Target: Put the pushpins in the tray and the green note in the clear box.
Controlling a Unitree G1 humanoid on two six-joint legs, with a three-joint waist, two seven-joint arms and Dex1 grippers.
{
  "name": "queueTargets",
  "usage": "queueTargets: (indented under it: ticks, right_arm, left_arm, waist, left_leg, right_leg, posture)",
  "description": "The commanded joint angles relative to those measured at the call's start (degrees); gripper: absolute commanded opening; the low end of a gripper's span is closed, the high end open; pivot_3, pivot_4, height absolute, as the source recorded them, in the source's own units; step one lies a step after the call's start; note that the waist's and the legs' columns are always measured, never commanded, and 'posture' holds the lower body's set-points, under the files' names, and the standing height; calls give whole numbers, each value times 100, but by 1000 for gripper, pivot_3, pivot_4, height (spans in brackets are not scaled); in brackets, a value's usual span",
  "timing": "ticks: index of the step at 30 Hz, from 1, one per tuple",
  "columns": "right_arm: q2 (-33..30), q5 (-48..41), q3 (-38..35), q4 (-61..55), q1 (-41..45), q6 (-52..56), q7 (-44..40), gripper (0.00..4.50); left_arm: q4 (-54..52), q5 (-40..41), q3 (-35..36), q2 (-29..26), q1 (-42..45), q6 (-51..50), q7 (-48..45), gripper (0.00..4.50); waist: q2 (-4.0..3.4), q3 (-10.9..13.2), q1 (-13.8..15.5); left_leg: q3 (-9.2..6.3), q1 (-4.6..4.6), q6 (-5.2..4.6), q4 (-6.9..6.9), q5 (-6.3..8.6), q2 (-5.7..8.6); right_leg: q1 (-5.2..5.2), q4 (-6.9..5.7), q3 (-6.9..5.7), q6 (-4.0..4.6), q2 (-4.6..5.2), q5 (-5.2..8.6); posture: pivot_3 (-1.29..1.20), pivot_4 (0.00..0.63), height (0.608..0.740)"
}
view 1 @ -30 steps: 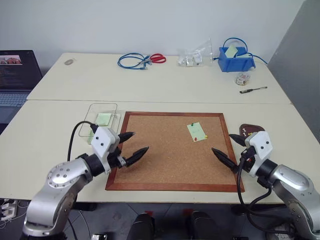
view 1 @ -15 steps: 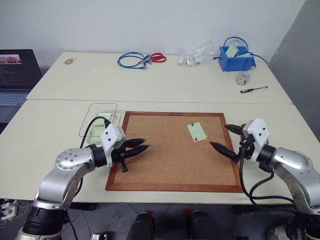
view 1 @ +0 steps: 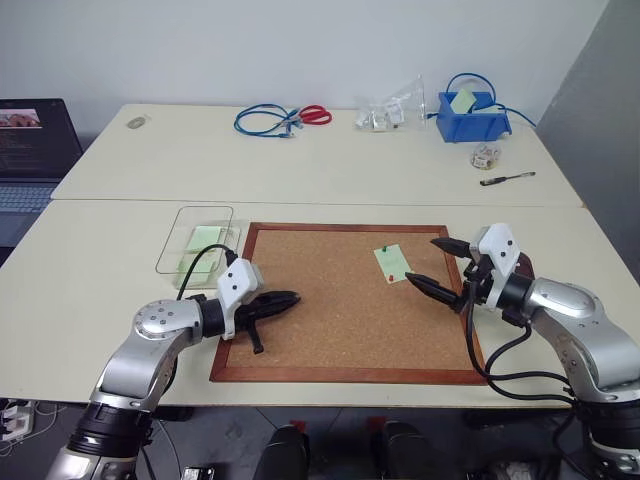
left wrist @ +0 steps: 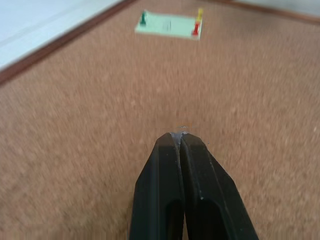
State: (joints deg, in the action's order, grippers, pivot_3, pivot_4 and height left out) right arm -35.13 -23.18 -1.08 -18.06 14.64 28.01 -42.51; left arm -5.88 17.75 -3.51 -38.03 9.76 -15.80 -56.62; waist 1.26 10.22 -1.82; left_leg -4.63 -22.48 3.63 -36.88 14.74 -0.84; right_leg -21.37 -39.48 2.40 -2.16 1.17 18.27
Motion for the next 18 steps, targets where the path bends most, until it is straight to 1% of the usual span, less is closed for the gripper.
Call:
queueTargets:
  ticks: [1, 7, 11, 18]
  right_arm:
    - [148, 15, 66, 147, 497, 154, 138, 4500]
    - [402, 273, 371, 928, 1203, 308, 270, 4500]
    - [540, 547, 578, 1475, 1352, -84, 162, 4500]
    - [858, 923, 768, 2347, 1607, -620, 119, 4500]
  left_arm:
    - [187, -547, -394, -145, -70, 184, -9, 10]
    - [333, -707, -665, -224, -80, 1, -161, 10]
    - [318, -758, -706, -205, -105, 39, -81, 10]
    - [33, -610, -667, -153, -97, -238, -13, 10]
  waist:
    - [0, 0, -5]
    - [-14, -9, -2]
    - [-17, -11, -4]
    - [-26, -16, -6]
  left_leg:
    - [0, 0, 0, 0, 0, 0]
    - [1, 10, 0, -2, 0, 2]
    - [2, 11, -1, -2, 0, 2]
    - [5, 13, -1, -5, 0, 4]
  right_leg:
    - [0, 0, -1, 0, 0, 0]
    - [5, -8, 2, 0, 1, 0]
    - [5, -10, 2, 0, 2, 0]
    - [5, -17, 5, 0, 3, 0]
  posture:
    - [0, 150, 740]
    - [0, 150, 740]
    - [0, 150, 740]
    - [0, 150, 740]
